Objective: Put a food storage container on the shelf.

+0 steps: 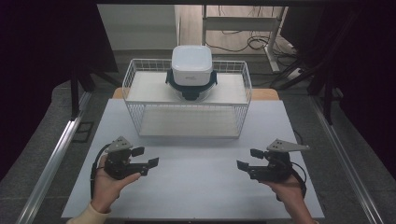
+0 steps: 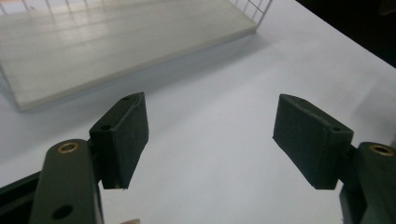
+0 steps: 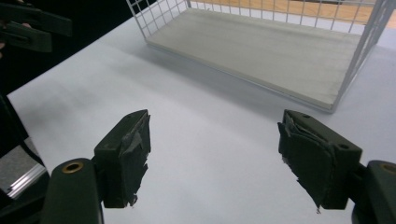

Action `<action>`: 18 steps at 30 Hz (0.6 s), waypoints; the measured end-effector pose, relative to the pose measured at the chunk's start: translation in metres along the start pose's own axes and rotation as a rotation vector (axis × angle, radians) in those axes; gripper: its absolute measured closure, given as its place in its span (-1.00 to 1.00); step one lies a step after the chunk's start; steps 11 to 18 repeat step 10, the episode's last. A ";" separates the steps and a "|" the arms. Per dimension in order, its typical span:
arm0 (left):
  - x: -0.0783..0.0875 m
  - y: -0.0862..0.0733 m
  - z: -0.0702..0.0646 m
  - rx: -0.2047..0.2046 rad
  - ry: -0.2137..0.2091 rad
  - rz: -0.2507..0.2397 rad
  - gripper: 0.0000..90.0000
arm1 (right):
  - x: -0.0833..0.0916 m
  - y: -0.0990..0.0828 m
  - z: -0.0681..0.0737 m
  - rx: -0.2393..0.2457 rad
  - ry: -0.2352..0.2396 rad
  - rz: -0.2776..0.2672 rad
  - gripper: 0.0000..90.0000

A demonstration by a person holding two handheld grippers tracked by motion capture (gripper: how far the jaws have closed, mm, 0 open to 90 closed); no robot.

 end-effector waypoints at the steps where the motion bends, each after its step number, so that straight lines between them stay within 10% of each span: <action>1: 0.000 0.000 0.001 0.000 0.003 -0.002 -0.42 | 0.000 -0.002 0.001 -0.002 -0.002 0.002 -0.45; 18: 0.000 -0.005 0.007 0.021 0.001 0.012 -0.44 | -0.001 -0.004 0.000 0.011 -0.011 -0.006 -0.47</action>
Point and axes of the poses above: each handheld gripper's, and its own axes: x roughly backward along the jaws, y roughly out of its top, z roughly to its left, the point moved 6 cm from there along -x, roughly forward along the jaws, and after that the axes turned 6 degrees about x, right-handed, at the moved point
